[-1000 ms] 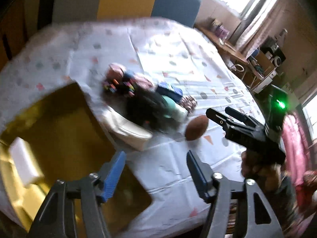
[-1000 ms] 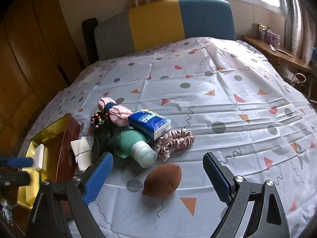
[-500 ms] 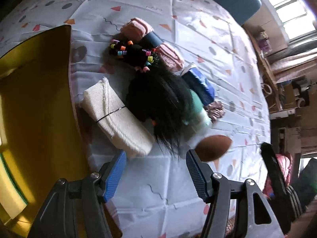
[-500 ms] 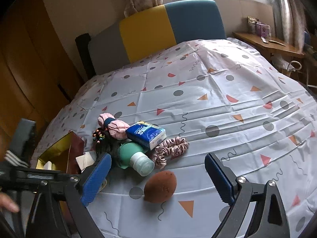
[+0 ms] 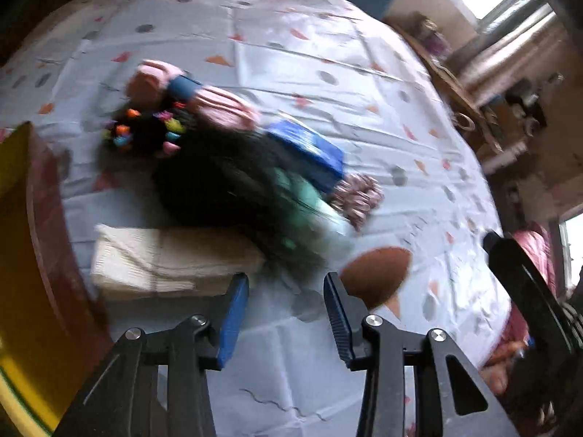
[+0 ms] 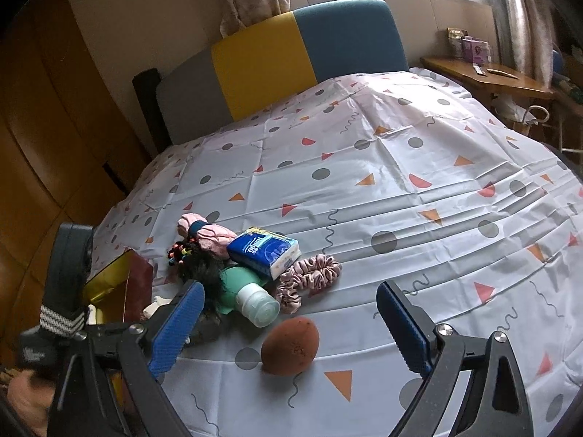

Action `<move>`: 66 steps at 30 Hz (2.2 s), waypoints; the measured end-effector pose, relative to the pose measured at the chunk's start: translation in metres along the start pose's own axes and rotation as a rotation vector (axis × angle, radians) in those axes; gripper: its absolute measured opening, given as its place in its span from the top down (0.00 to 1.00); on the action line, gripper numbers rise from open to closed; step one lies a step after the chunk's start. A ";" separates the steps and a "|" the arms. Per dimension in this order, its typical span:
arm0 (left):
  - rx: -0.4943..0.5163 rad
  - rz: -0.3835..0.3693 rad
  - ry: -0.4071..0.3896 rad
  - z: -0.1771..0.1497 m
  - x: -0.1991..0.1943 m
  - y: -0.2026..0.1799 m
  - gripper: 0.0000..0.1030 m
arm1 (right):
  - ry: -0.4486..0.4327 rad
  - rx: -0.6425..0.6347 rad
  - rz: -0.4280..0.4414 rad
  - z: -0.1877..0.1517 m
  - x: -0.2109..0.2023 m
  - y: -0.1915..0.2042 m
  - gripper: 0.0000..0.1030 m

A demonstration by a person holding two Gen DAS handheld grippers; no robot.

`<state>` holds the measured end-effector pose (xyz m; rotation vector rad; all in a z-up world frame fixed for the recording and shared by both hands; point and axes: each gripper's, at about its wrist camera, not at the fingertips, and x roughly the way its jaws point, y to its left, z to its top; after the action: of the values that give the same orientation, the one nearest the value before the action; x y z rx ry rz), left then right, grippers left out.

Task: Organize soft objects
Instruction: 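Move the left gripper to the cream knitted cloth and grasp it, then lift the cloth toward the tray with the left gripper while the right gripper grasps the doll's beaded hair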

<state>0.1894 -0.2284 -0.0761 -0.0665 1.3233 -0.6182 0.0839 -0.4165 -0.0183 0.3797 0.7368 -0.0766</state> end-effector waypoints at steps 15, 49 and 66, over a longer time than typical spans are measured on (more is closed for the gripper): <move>0.481 0.311 0.049 -0.006 -0.039 -0.016 0.32 | 0.017 0.024 -0.004 0.000 0.002 -0.004 0.06; 0.704 0.062 0.130 -0.050 -0.033 -0.013 0.82 | 0.045 0.025 -0.042 -0.003 0.012 -0.008 0.06; 0.359 -0.013 -0.239 -0.102 -0.147 0.004 0.82 | 0.123 -0.161 0.063 -0.018 0.028 0.038 0.28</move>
<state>0.0812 -0.1280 0.0247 0.1407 0.9672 -0.8245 0.1004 -0.3732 -0.0378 0.2554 0.8457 0.0656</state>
